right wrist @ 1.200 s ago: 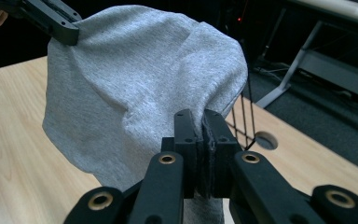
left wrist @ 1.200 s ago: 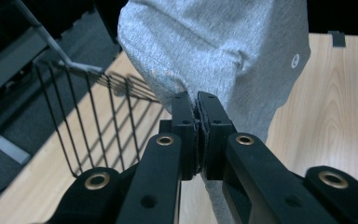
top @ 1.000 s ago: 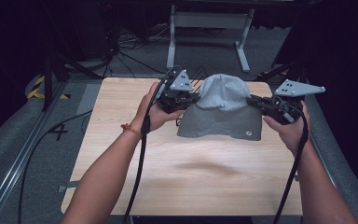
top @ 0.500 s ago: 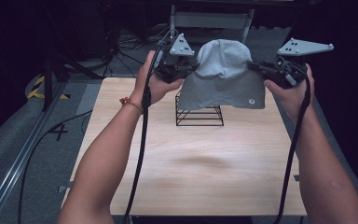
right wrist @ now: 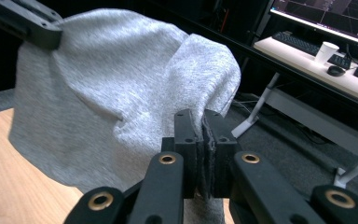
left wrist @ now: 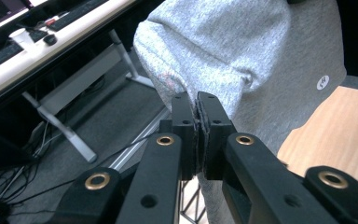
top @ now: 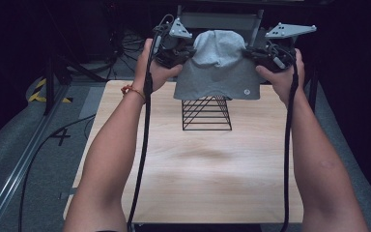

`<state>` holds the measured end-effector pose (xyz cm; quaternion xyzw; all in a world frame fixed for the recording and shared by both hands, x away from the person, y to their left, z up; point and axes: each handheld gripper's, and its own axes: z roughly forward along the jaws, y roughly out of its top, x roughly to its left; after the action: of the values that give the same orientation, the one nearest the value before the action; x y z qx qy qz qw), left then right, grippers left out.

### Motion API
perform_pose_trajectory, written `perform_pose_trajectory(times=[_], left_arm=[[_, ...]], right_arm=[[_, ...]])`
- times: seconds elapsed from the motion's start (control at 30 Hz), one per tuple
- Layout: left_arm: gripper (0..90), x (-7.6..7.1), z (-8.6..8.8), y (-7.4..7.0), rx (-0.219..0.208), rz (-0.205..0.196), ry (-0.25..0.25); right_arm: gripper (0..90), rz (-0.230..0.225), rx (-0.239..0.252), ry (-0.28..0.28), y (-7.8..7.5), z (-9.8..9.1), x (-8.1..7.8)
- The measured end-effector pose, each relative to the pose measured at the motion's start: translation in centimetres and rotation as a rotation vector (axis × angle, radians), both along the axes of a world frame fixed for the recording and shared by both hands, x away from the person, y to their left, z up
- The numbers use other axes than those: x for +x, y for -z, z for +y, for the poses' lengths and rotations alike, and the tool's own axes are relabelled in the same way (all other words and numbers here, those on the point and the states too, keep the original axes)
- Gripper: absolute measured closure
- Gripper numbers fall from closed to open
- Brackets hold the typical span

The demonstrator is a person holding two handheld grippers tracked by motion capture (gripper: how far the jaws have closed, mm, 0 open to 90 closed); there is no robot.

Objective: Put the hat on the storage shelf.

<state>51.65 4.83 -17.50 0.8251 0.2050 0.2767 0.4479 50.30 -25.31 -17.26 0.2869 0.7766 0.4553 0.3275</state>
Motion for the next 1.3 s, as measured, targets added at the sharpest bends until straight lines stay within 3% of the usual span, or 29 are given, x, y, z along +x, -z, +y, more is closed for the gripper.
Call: perform_pose_trajectory(times=[0.17, 0.3, 0.47, 0.83, 1.1, 1.3], left_arm=[[86.7, 1.1, 0.0, -0.1, -0.005, 0.003, -0.018], [86.7, 1.8, -0.1, 0.3, -0.010, 0.012, -0.033], [86.7, 3.2, -0.8, 1.5, -0.018, 0.025, -0.048], [86.7, 4.6, -1.4, 3.2, -0.034, 0.055, -0.047], [86.7, 4.1, -0.9, 3.4, -0.063, 0.061, -0.013], [86.7, 2.4, 0.0, 2.8, -0.081, 0.046, 0.019]], right_arm=[[85.7, 0.010, 0.020, 0.009, -0.1, 0.0, 1.4], [85.7, 0.023, 0.008, 0.027, 0.1, 0.1, 2.5], [85.7, 0.032, 0.011, 0.044, 0.8, 0.2, 3.6], [85.7, 0.054, 0.026, 0.060, 1.7, 0.0, 5.0], [85.7, 0.065, 0.030, 0.029, 2.5, -0.4, 4.3], [85.7, 0.050, 0.039, -0.004, 2.9, -0.8, 2.5]])
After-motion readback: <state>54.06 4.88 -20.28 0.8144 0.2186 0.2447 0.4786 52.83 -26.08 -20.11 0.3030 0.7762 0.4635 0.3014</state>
